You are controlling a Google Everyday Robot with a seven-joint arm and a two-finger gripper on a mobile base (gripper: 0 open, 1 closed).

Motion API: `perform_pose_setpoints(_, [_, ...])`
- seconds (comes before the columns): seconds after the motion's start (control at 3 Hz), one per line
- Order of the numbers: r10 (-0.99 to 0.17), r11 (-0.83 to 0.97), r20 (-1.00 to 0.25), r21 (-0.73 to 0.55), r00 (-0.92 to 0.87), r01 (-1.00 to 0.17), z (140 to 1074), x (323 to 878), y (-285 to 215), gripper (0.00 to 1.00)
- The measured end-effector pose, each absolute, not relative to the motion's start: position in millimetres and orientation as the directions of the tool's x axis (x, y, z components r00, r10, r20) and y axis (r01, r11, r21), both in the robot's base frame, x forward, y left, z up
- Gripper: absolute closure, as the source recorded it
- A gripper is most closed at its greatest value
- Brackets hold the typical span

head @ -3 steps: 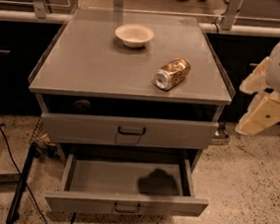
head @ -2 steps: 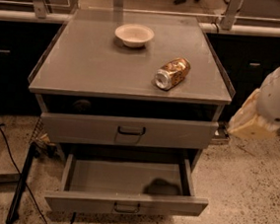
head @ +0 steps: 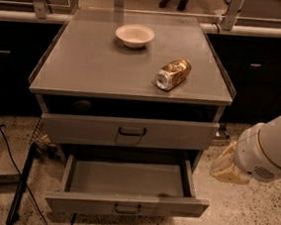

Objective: Close middle drawer

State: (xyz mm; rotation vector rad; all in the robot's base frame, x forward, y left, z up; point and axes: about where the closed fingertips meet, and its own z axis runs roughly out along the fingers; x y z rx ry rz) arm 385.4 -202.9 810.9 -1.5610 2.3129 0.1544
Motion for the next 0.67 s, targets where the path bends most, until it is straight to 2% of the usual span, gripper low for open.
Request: perform_pose_setpoints(0.67, [-0.871,0.393,-0.362,-0.108,-0.332,-0.913,787.1,380.5,-201.5,1.0])
